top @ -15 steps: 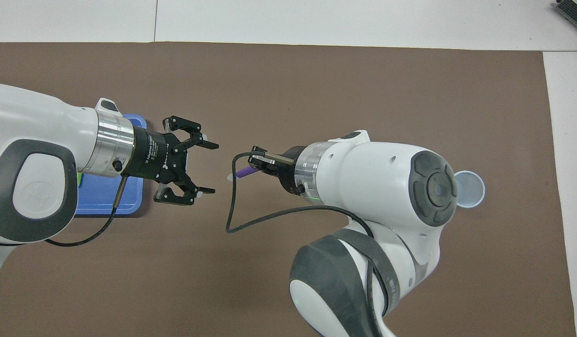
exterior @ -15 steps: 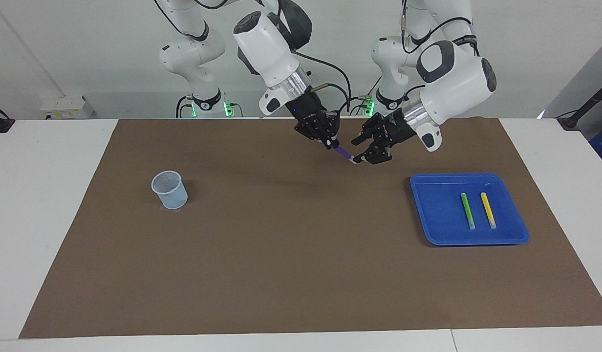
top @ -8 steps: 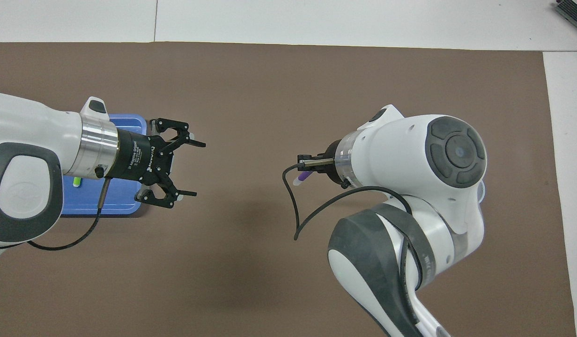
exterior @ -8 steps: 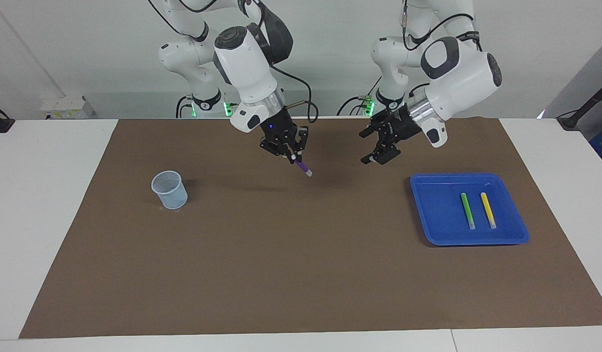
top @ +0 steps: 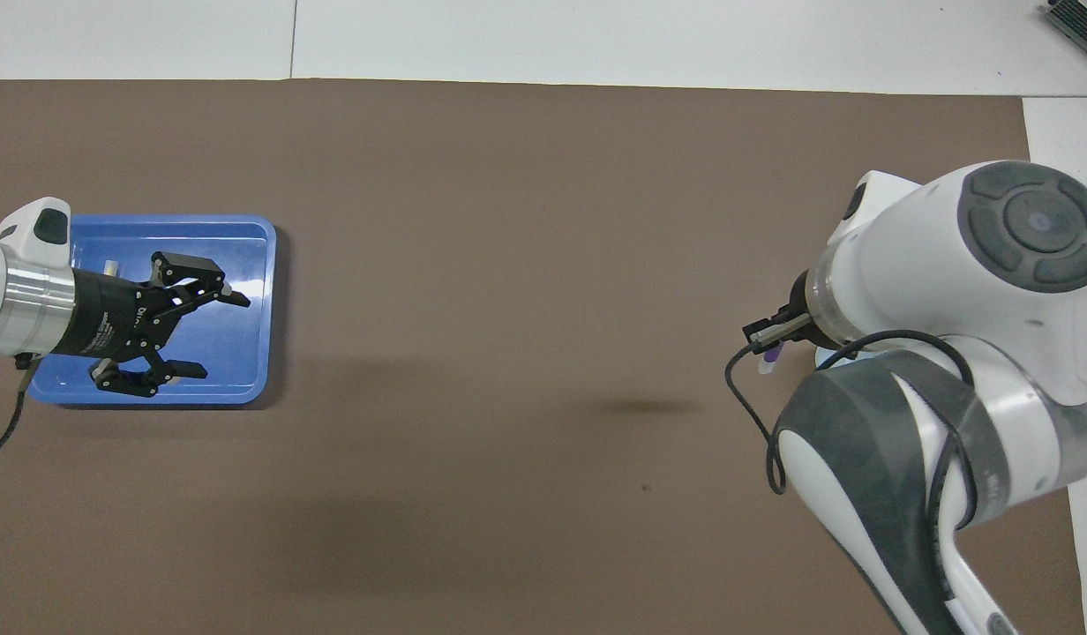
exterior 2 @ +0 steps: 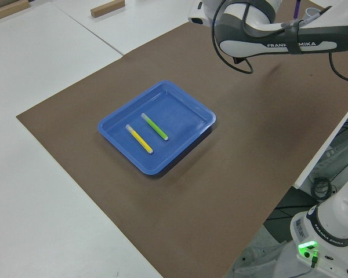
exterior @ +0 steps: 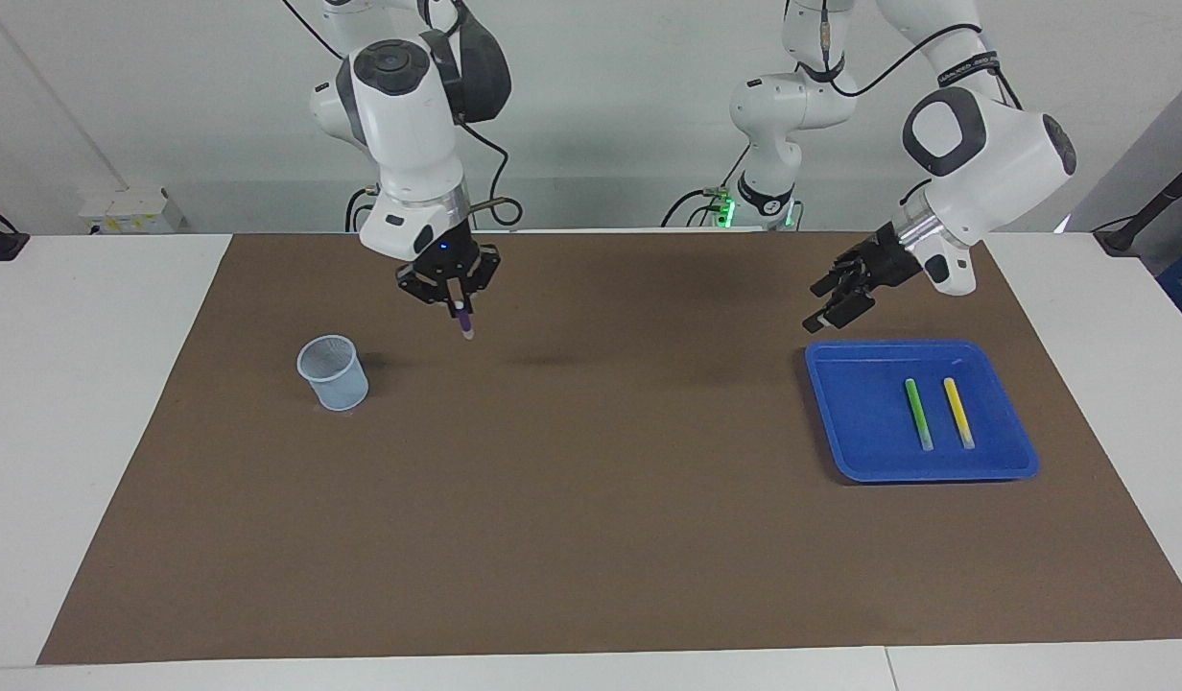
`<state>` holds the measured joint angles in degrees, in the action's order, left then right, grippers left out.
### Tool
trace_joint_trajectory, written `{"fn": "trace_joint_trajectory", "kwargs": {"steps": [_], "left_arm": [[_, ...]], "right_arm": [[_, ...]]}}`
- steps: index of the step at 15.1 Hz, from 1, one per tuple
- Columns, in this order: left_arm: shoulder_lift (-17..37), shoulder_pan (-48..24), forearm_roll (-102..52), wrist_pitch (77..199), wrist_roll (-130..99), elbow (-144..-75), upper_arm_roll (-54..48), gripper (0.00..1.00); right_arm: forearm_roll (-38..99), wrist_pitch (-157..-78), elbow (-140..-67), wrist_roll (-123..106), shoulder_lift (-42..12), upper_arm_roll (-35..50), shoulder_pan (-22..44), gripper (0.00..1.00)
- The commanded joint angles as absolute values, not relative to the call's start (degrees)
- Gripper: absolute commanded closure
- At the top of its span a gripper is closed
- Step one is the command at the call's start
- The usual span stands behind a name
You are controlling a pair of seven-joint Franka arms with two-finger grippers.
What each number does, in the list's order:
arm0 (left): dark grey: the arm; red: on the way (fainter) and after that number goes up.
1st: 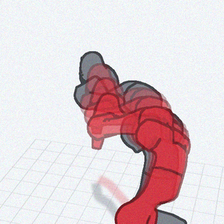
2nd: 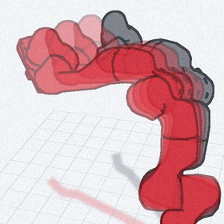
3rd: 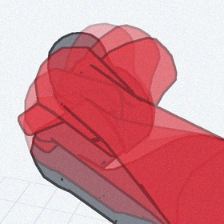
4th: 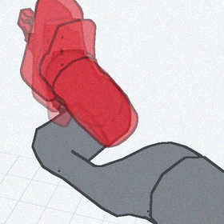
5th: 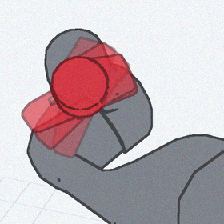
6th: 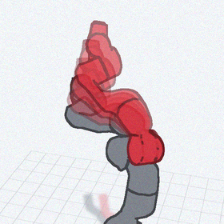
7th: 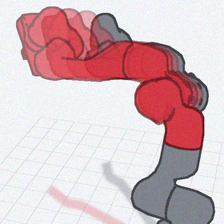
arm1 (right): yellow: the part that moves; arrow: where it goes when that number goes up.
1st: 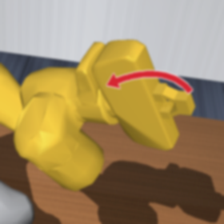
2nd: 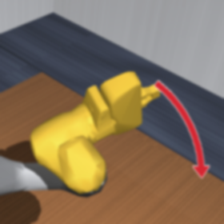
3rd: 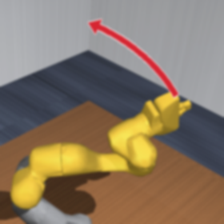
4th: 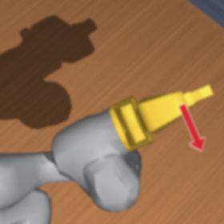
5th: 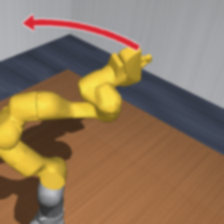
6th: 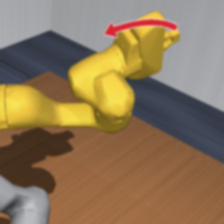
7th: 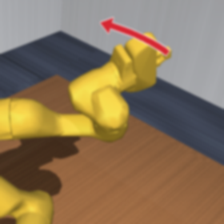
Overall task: Transfer and insert pens with both arms
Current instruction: 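Move the purple pen to the cup while the left gripper returns to tray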
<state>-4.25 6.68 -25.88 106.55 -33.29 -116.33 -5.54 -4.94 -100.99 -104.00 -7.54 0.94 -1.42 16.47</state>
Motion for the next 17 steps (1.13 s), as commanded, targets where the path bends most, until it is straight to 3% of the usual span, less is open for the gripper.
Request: {"fn": "trace_joint_trajectory", "kwargs": {"steps": [1, 7, 11, 17], "left_arm": [[-6.0, 9.4, -19.6, 106.3, -17.3, -117.9, -6.0, 0.0], [-3.8, 13.7, -7.9, 112.7, 5.4, -117.8, -6.0, 0.0], [-1.1, 13.6, -6.6, 117.8, 8.8, -117.8, -6.1, 0.0], [0.4, 13.6, -5.8, 120.7, 18.2, -117.9, -6.1, 0.0]], "right_arm": [[-10.9, -100.2, -105.8, -16.8, 2.1, -0.7, 13.7, 1.0], [-10.2, -111.5, -117.9, -24.0, 6.2, -0.6, 5.4, 1.0], [-10.2, -112.2, -119.3, -24.4, 6.3, -0.7, 4.0, 1.0], [-9.8, -120.0, -123.8, -24.0, 6.7, -0.7, 2.7, 1.0]]}}
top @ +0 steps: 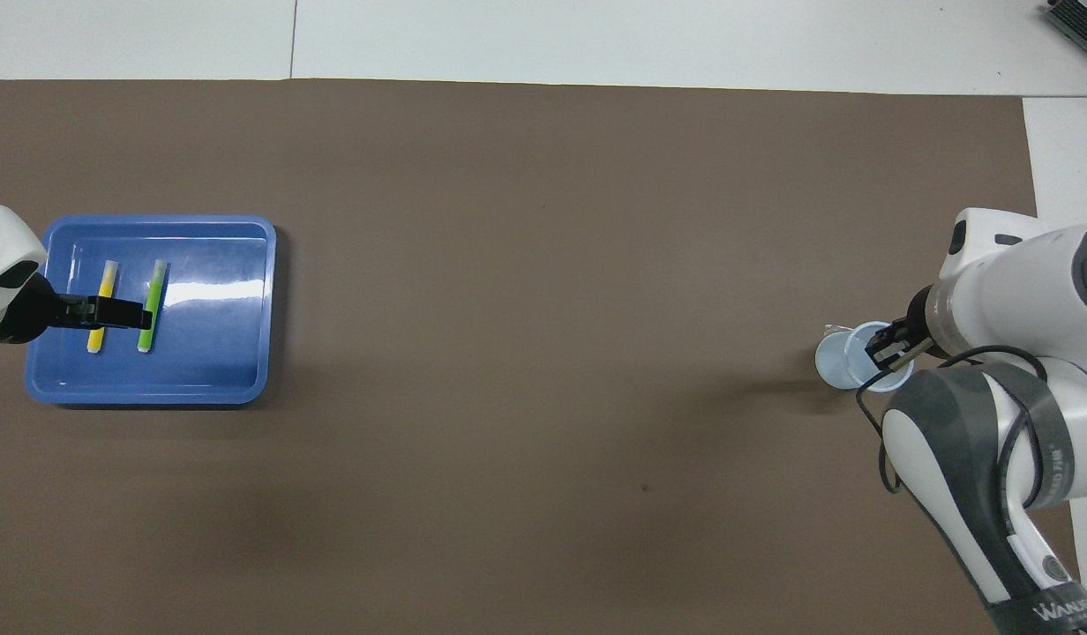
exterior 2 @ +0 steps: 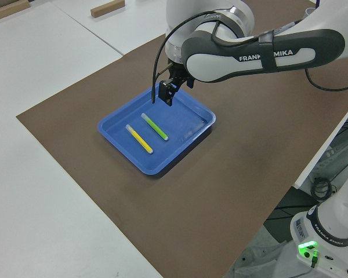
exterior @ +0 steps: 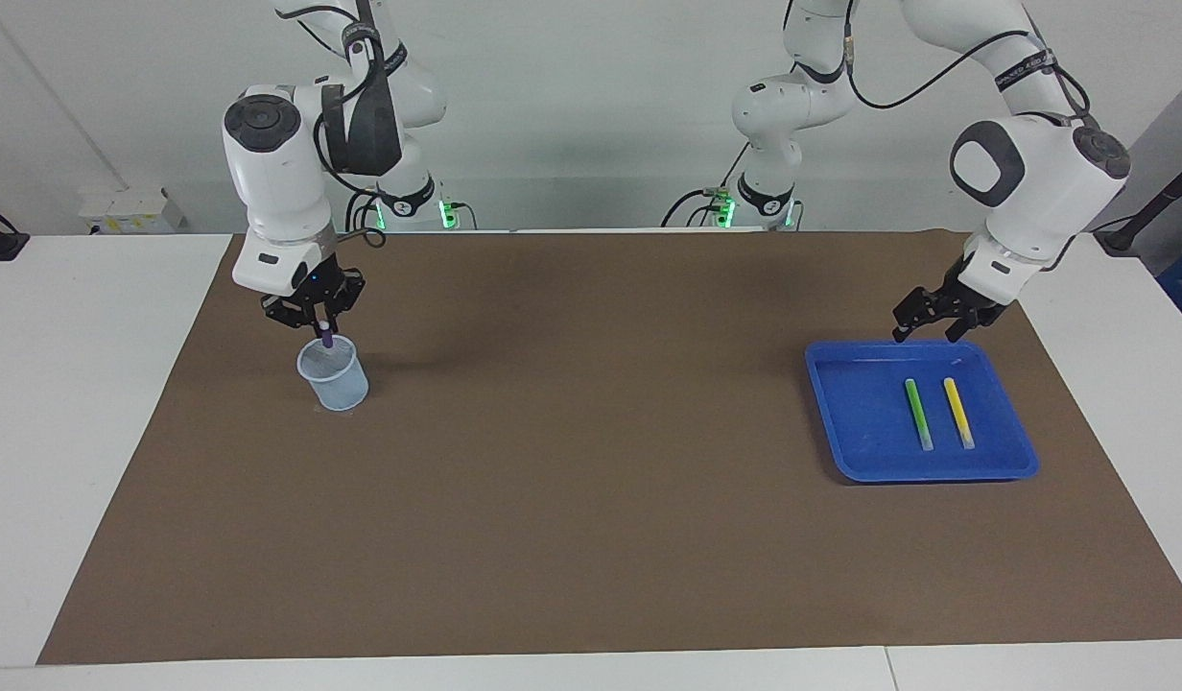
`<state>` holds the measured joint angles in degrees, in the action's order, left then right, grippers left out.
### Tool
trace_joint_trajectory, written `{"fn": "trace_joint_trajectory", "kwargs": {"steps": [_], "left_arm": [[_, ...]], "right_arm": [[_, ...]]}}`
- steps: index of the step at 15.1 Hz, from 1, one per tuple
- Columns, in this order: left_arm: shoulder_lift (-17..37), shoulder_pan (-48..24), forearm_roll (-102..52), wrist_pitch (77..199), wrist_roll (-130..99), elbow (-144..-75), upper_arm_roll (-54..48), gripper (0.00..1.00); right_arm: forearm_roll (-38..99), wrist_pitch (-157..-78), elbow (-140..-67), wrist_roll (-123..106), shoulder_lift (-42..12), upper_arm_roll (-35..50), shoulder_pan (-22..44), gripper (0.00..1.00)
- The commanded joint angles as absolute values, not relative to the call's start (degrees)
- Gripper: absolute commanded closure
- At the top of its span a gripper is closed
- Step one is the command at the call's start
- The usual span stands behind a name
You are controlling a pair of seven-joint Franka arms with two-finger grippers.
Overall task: Transfer and insert pens with both arms
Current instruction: 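Move the purple pen to the cup while the left gripper returns to tray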
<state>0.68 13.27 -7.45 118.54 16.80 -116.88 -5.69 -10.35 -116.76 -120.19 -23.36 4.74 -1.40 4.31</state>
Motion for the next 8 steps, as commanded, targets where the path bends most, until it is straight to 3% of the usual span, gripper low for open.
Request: {"fn": "trace_joint_trajectory", "kwargs": {"steps": [1, 3, 4, 8], "left_arm": [[0.8, 13.6, -5.9, 121.7, 18.2, -117.9, -6.1, 0.0], [1.3, 12.7, -5.5, 124.3, 19.5, -117.9, -6.1, 0.0], [1.9, 12.7, -4.8, 125.1, 20.5, -117.9, -6.1, 0.0], [4.1, 12.5, -2.2, 126.1, 21.1, -117.3, -6.1, 0.02]], "right_arm": [[-9.8, -120.6, -123.9, -23.8, 6.7, -0.7, 2.7, 1.0], [-9.8, -120.6, -123.9, -23.7, 6.7, -0.7, 2.7, 1.0], [-9.1, -120.6, -123.9, -23.7, 6.7, -0.7, 2.7, 0.78], [-7.9, -120.6, -123.9, -23.7, 6.7, -0.7, 2.7, 0.41]]}}
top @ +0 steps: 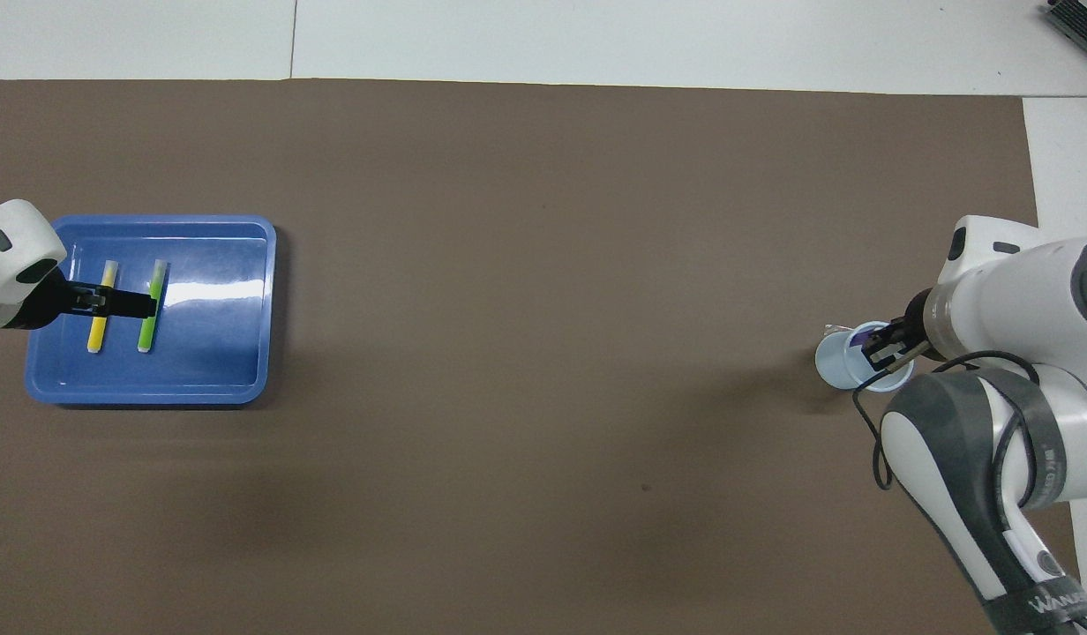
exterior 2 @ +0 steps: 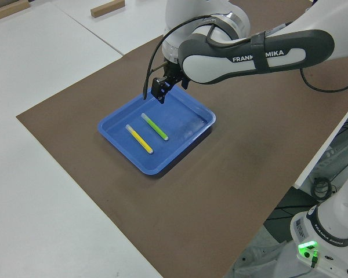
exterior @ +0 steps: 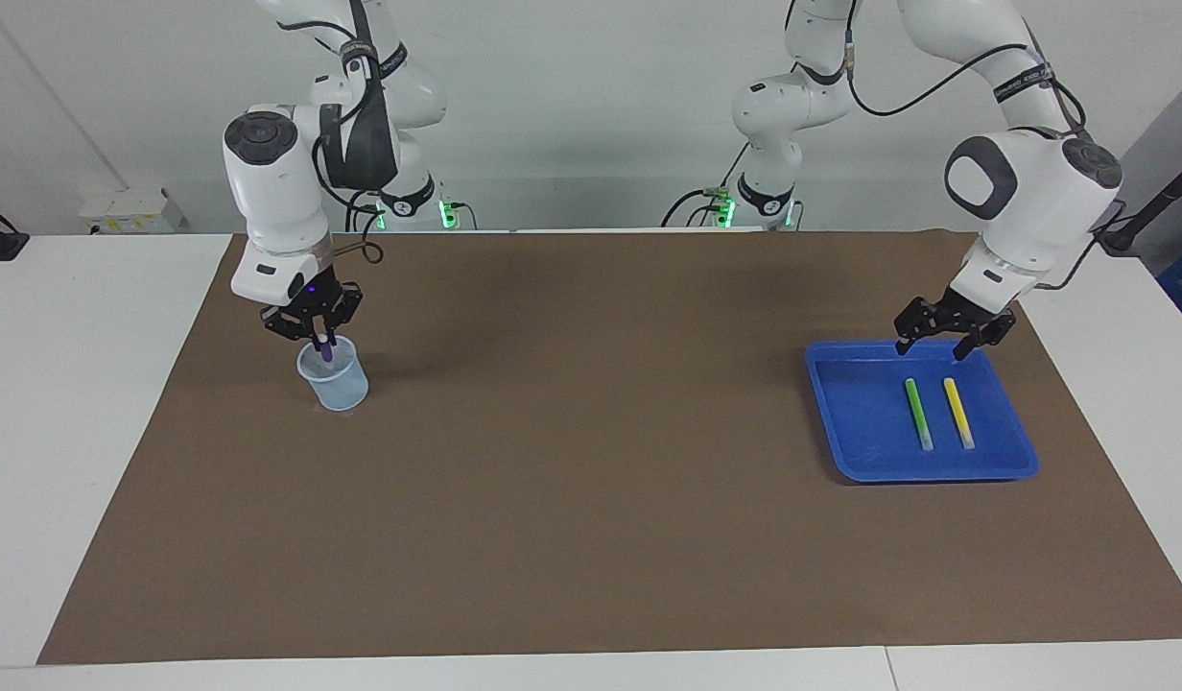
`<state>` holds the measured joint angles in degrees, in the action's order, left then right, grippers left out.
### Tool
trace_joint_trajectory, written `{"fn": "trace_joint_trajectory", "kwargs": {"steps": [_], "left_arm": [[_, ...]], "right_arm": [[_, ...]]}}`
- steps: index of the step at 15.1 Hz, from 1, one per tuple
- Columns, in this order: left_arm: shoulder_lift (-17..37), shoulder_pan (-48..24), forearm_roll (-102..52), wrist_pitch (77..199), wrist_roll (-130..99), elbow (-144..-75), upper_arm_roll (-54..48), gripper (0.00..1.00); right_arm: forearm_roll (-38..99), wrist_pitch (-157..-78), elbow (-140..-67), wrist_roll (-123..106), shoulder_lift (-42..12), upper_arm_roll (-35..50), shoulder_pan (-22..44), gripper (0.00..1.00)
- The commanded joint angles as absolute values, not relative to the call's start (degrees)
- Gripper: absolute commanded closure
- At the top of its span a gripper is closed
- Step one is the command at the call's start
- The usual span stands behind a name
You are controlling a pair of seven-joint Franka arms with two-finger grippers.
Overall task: Transfer and insert pens with both arms
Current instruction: 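Insert the purple pen into the cup while the left gripper grasps green pen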
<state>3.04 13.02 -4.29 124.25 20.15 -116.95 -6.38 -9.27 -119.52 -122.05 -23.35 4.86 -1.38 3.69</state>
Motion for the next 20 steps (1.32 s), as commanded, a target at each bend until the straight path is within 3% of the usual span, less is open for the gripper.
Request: {"fn": "trace_joint_trajectory", "kwargs": {"steps": [1, 6, 15, 20], "left_arm": [[5.1, 12.6, -2.2, 126.5, 21.1, -117.3, -6.1, 0.01], [11.7, 13.3, 0.8, 131.7, 21.3, -117.1, -6.1, 0.02], [15.6, 15.9, 1.4, 135.0, 24.0, -117.3, -6.2, 0.08], [17.3, 15.6, 1.3, 138.5, 23.9, -117.5, -6.2, 0.09]], "right_arm": [[-7.8, -120.6, -123.8, -23.7, 6.6, -0.7, 2.7, 0.38], [-2.0, -119.0, -121.4, -23.6, 6.4, -0.7, 3.3, 0.38], [9.6, -119.5, -120.6, -13.4, 6.2, -0.4, 7.4, 0.37], [12.1, -119.4, -120.6, -12.7, 6.2, -0.4, 7.4, 0.22]]}}
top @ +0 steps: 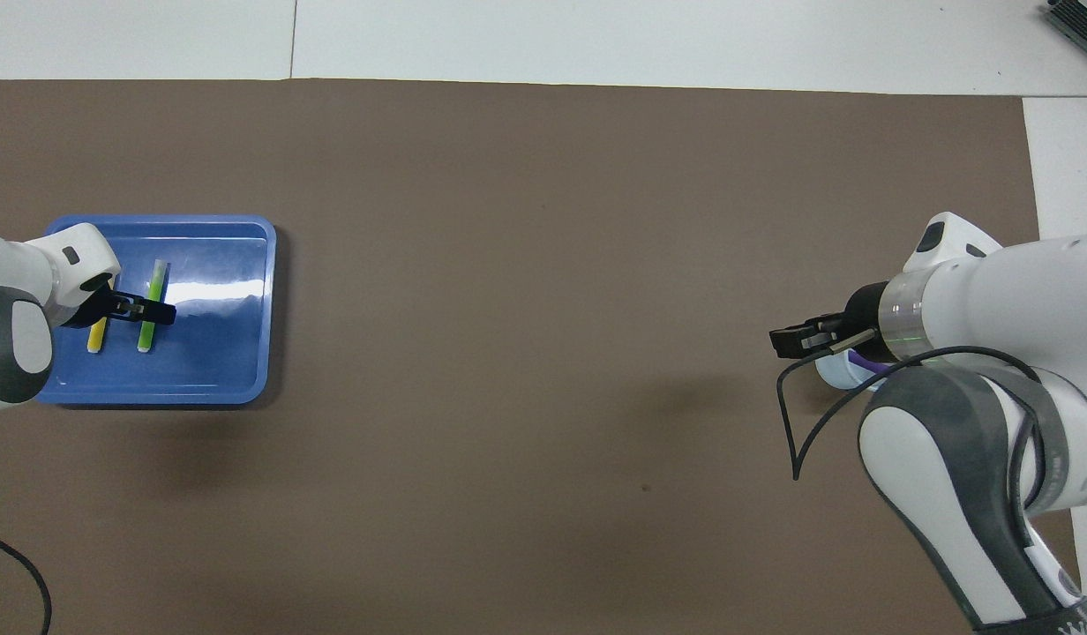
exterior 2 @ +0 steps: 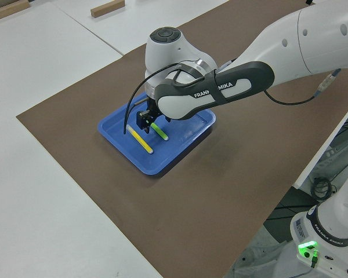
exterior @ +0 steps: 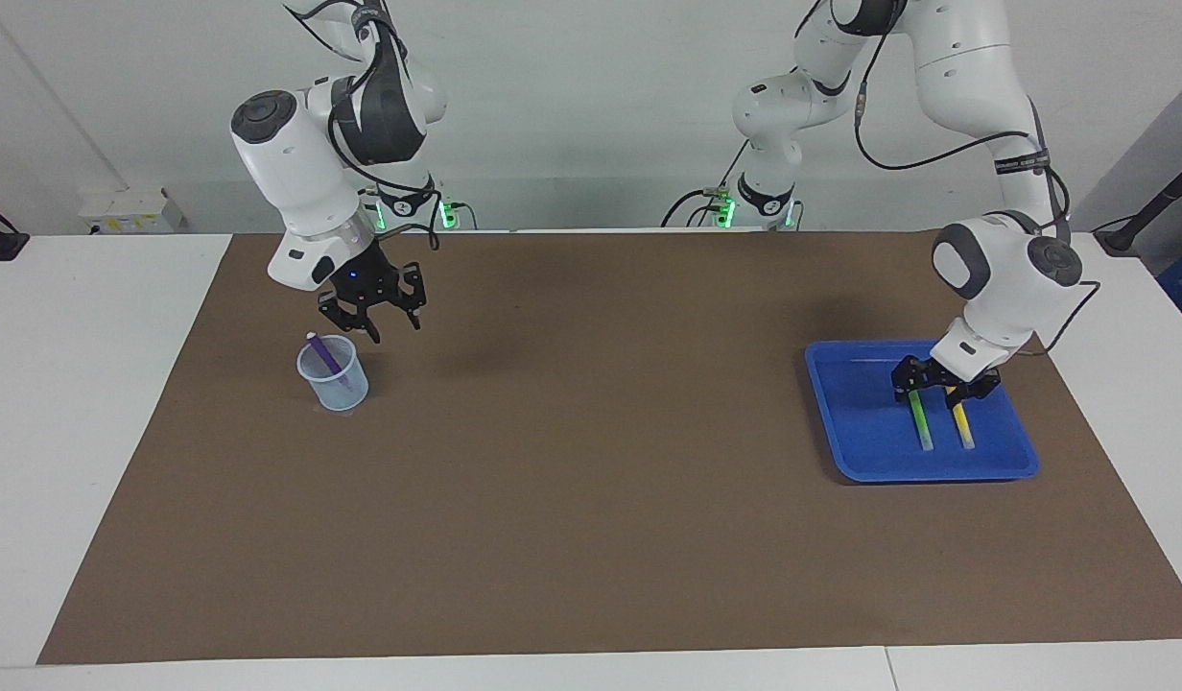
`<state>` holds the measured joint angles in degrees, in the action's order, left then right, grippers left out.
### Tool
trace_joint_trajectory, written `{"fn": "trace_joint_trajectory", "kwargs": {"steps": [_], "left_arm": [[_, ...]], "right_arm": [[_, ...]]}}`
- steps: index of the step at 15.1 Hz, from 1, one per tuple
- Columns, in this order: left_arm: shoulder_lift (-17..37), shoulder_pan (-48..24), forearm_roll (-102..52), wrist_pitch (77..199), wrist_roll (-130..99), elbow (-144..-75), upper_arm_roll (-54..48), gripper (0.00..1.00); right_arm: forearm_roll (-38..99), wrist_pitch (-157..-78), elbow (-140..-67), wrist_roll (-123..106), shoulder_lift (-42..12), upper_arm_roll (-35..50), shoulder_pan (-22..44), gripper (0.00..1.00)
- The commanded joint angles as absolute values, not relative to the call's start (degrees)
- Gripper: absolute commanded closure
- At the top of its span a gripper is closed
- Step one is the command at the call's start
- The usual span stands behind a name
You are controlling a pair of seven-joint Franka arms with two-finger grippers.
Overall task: Transfer and insert pens with both arms
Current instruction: 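Insert the purple pen into the cup while the left gripper grasps green pen, then lift the green pen with the left gripper while the right gripper approaches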
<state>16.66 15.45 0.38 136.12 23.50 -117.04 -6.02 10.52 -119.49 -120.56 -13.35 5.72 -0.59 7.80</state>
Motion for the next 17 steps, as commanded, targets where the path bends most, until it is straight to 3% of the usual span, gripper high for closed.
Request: {"fn": "trace_joint_trajectory", "kwargs": {"steps": [1, 3, 4, 5, 10, 11, 17], "left_arm": [[17.8, 15.5, 1.3, 139.0, 23.9, -117.5, -6.2, 0.14], [18.1, 15.2, 1.3, 139.5, 23.9, -117.4, -6.2, 0.22], [18.3, 15.0, 1.3, 140.1, 23.7, -117.4, -6.2, 0.22], [18.3, 14.9, 1.3, 140.6, 23.7, -117.4, -6.2, 0.23], [18.5, 14.9, 1.3, 141.4, 23.8, -117.2, -6.2, 0.9], [18.5, 14.9, 1.3, 141.5, 23.8, -117.2, -6.2, 0.99], [18.4, 14.4, 1.3, 139.8, 23.2, -116.0, -6.2, 1.0]], "right_arm": [[12.1, -119.4, -120.6, -12.7, 6.2, -0.4, 7.4, 0.18], [12.4, -119.5, -120.6, -12.7, 6.2, -0.4, 7.4, 0.13], [12.5, -119.4, -120.6, -12.6, 6.2, -0.4, 7.4, 0.0], [12.5, -119.5, -120.6, -12.6, 6.2, -0.4, 7.5, 0.0], [15.4, -120.9, -120.0, -10.0, 5.9, -0.4, 8.8, 0.0], [16.6, -121.0, -119.7, -7.8, 5.8, -0.4, 9.3, 0.0], [24.6, -122.9, -119.4, 2.6, 5.6, -0.4, 12.5, 0.01]]}}
